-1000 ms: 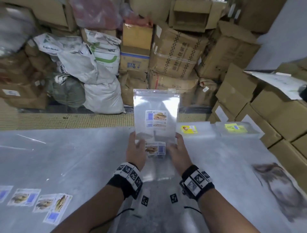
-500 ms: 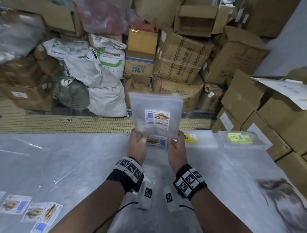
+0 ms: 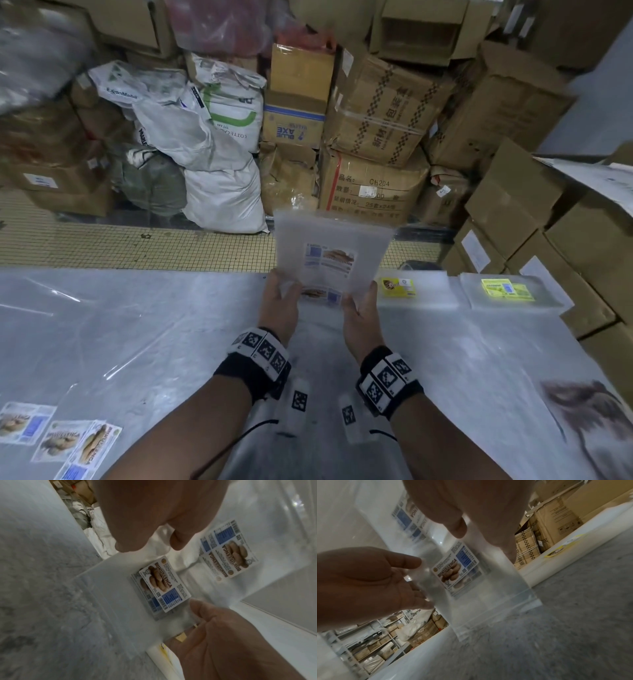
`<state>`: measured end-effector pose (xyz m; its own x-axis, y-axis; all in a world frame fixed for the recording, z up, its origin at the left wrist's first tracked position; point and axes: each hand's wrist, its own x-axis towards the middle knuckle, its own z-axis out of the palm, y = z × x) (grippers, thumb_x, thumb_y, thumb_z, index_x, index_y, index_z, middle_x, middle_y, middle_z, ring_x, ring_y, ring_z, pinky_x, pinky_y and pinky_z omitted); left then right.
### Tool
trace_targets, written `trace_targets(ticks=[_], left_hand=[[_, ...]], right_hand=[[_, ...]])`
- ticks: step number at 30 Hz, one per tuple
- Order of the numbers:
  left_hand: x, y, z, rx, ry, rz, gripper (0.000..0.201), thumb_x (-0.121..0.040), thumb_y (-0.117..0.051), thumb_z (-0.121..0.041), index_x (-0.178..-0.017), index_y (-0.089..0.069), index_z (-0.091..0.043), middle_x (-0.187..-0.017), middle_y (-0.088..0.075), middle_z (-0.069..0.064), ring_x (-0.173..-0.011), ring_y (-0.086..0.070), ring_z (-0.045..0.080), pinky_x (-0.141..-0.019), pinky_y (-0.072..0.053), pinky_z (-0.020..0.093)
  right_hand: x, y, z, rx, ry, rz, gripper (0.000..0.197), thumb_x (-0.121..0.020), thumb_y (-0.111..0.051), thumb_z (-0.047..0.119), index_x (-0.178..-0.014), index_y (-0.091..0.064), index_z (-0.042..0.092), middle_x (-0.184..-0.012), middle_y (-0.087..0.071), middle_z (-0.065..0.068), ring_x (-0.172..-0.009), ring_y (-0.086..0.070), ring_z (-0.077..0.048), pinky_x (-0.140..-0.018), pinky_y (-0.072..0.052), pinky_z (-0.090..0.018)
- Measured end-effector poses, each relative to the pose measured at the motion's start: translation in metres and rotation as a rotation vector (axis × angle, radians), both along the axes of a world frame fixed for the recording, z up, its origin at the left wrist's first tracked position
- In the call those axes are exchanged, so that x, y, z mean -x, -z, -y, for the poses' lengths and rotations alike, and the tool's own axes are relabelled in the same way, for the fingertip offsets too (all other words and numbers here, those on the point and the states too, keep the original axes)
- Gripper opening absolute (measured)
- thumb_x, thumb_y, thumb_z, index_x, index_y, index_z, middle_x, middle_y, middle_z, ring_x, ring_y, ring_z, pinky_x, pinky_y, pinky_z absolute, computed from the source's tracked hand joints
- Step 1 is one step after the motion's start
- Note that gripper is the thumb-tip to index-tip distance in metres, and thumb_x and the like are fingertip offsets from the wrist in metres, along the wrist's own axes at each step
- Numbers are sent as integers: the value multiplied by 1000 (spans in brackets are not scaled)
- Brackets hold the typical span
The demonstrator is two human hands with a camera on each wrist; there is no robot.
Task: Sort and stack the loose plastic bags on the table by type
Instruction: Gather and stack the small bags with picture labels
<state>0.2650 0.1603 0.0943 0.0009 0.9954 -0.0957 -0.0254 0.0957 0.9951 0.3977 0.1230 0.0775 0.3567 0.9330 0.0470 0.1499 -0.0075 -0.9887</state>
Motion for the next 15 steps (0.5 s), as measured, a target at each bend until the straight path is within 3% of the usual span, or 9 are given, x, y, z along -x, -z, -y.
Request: trace_targets(ticks=[4,7,11,15], left_hand=[[-1,2,-5,-6,9,-29,36,-94,-52,-11,-129,-48,-21,-122,-59,-2,-116,-54,20,-101,-46,44],[-1,5,-11,-22,13,-26,40,-93,-55,-10,-130,-49,-24,-123,-60,-3,-117,-54,18,-101,-45,41],[1,12,-16,8,14,-37,40,-92,-58,-11,-130,-52,-20,-124,-62,-1,-118,-56,19,-103,-46,46],[1,16,-19,9,32,-93,40,-93,-57,-15,-132,-51,-21,-128,-59,-1,-120,-54,19,-103,-45,44]], right_hand=[[0,-1,-4,10,-11,22,33,-102,-44,16,-111,-38,47,-111,-55,26,-96,-54,21,-80,-40,-11],[-1,-1,-5,24,-17,27,32,-102,-45,18,-110,-38,48,-110,-54,29,-95,-53,24,-79,-40,-9],[-4,1,-6,37,-18,27,33,-101,-46,15,-118,-36,43,-111,-53,29,-94,-52,25,-80,-38,-11],[-6,5,-7,80,-30,52,34,-102,-45,17,-125,-31,37,-109,-51,30,-93,-51,23,-87,-37,-20]])
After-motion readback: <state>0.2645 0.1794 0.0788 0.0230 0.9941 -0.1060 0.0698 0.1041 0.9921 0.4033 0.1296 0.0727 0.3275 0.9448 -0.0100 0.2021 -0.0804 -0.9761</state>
